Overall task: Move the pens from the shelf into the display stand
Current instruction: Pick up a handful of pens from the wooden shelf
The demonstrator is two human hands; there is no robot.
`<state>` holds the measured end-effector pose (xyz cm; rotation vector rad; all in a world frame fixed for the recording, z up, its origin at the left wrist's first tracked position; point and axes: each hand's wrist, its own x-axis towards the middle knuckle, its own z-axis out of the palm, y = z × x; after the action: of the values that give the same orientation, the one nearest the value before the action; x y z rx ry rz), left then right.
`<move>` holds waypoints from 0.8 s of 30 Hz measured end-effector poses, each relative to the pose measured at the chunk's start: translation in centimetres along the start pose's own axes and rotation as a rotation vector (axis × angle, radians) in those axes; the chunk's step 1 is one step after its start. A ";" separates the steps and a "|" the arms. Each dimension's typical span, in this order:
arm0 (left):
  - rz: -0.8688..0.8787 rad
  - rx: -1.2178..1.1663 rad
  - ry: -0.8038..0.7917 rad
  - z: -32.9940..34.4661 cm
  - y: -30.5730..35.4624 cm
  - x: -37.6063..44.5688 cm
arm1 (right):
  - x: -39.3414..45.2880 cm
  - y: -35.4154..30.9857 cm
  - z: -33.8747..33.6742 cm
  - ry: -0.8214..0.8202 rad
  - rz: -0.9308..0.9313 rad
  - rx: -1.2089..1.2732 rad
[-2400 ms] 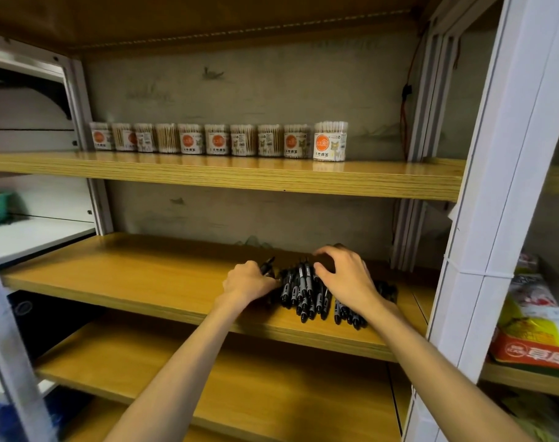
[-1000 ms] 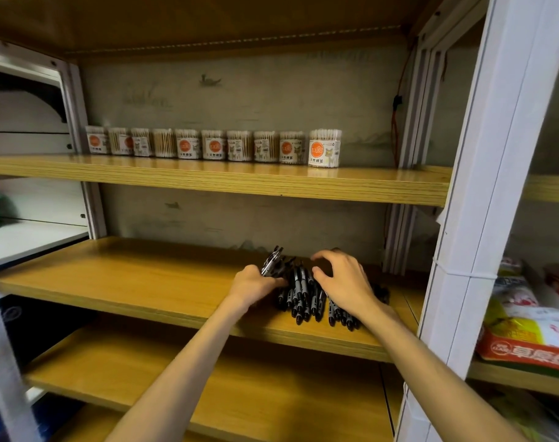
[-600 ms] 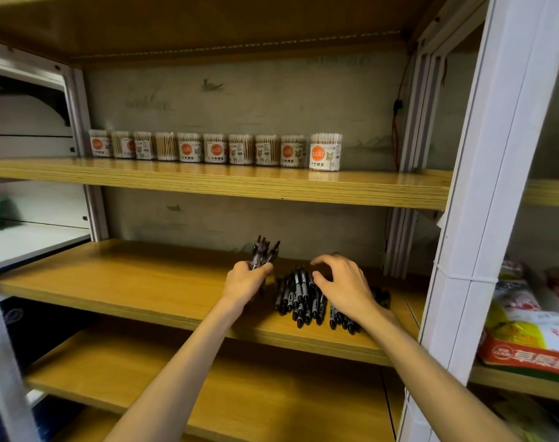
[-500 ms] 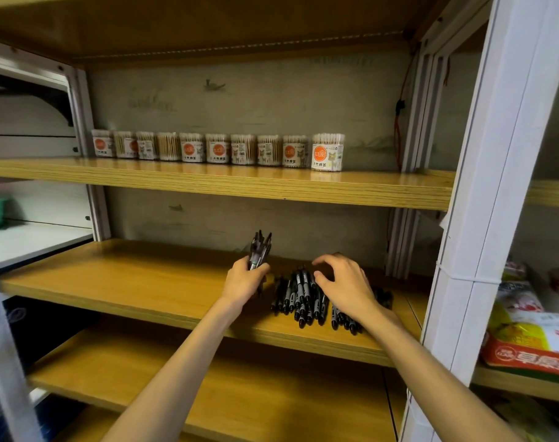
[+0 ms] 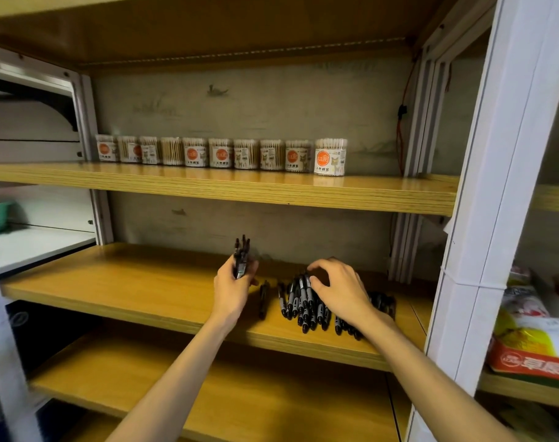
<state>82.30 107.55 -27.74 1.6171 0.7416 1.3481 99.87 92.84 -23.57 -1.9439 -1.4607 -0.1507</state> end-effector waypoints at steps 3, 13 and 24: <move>0.014 -0.037 0.055 -0.2 0.1 0.3 | 0.1 0.0 0.1 0.006 -0.001 0.001; -0.215 -0.059 0.059 -0.7 -0.3 0.4 | 0.1 -1.2 0.3 0.007 -0.036 0.017; -0.164 0.149 -0.050 -0.7 1.0 -0.5 | -1.7 -2.7 -0.1 -0.029 -0.055 0.019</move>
<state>81.43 106.88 -27.06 1.6610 0.9418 1.1541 96.94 91.79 -23.06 -1.8985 -1.5302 -0.1329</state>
